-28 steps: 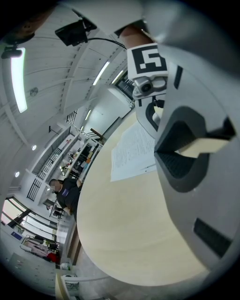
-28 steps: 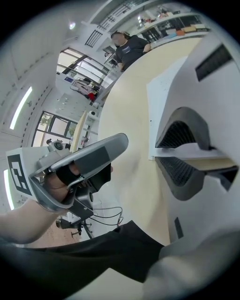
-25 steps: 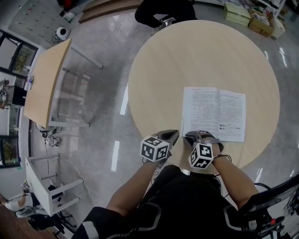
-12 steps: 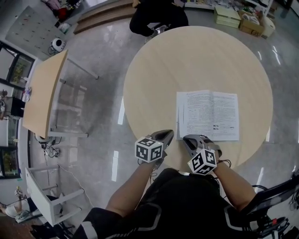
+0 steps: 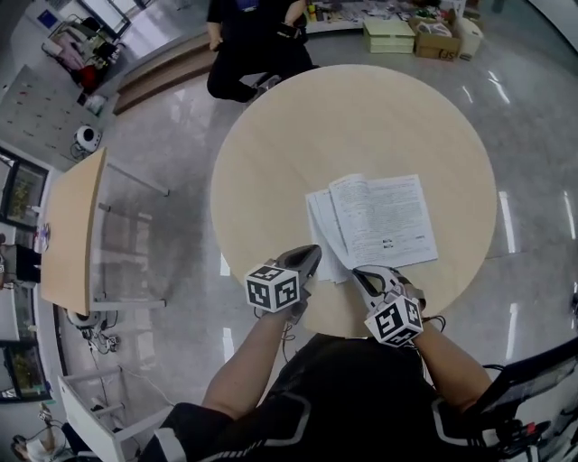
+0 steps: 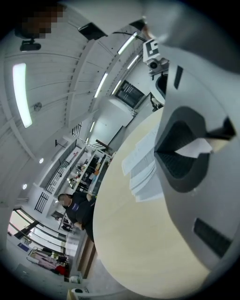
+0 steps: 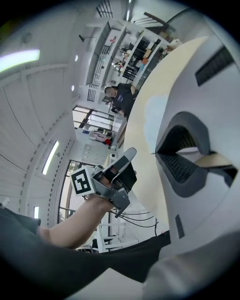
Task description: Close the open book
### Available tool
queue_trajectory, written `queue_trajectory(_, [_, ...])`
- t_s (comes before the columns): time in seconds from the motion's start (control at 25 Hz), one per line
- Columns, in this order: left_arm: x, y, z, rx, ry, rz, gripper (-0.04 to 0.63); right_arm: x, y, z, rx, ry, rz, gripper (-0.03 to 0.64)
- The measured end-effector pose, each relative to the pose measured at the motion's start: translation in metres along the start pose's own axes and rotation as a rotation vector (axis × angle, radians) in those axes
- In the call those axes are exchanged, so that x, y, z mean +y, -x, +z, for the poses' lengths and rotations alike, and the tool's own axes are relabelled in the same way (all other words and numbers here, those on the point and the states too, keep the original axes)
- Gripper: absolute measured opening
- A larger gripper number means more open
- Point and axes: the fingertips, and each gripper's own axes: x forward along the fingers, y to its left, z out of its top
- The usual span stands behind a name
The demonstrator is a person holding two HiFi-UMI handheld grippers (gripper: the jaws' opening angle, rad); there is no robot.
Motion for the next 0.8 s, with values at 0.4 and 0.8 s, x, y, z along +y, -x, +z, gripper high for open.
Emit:
queue_trajectory(0.4, [-0.033,-0.022,0.031,-0.016,-0.044,-0.057,-0.012,-0.043,0.054,-0.015,-0.063,-0.15,-0.187,-0.002])
queue_trajectory(0.8, [-0.066,-0.043,0.033,0.03,-0.098,-0.108,-0.012,-0.076,0.084,-0.034,-0.104,-0.31,-0.296,-0.002])
